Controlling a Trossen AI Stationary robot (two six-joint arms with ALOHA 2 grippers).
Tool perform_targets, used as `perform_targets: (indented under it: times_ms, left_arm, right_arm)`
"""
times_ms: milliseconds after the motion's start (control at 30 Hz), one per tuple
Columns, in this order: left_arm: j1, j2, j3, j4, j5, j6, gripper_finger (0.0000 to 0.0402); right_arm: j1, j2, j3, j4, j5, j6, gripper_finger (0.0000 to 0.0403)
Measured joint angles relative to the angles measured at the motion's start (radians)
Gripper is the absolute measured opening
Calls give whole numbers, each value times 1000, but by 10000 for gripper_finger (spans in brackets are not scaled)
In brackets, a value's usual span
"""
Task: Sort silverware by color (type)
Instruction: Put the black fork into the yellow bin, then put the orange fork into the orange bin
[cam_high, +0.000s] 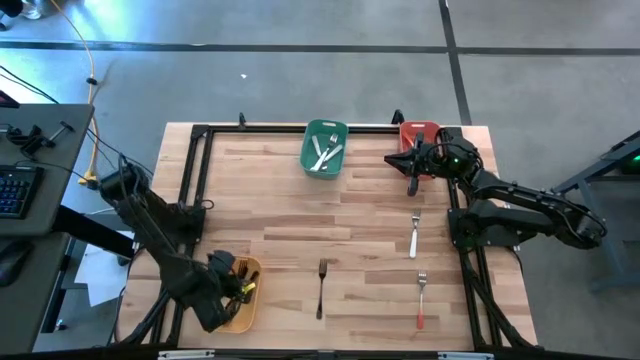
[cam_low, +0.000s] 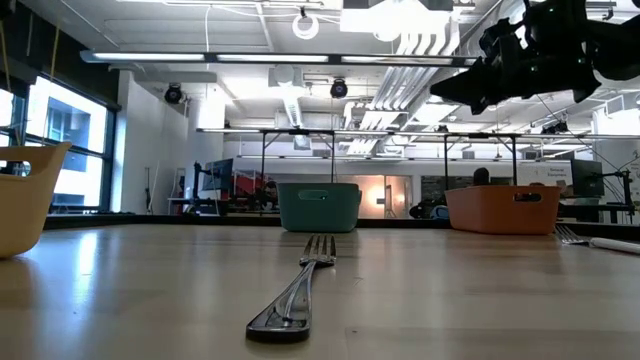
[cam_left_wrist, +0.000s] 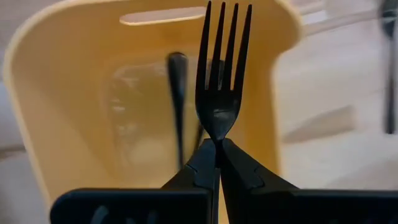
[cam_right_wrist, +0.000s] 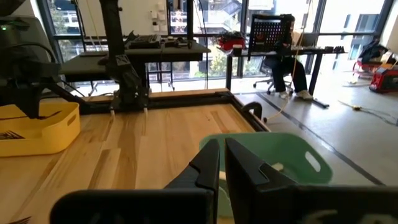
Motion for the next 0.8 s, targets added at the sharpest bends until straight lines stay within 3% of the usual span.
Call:
perform_targets:
  times_ms: [400, 800]
  left_arm:
    - [-11, 131, 0, -13, 58, 66, 3]
    - [-9, 88, 1, 17, 33, 278, 65]
  right_arm:
    - [0, 0, 0, -102, 0, 28, 9]
    - [0, 0, 0, -140, 0, 101, 13]
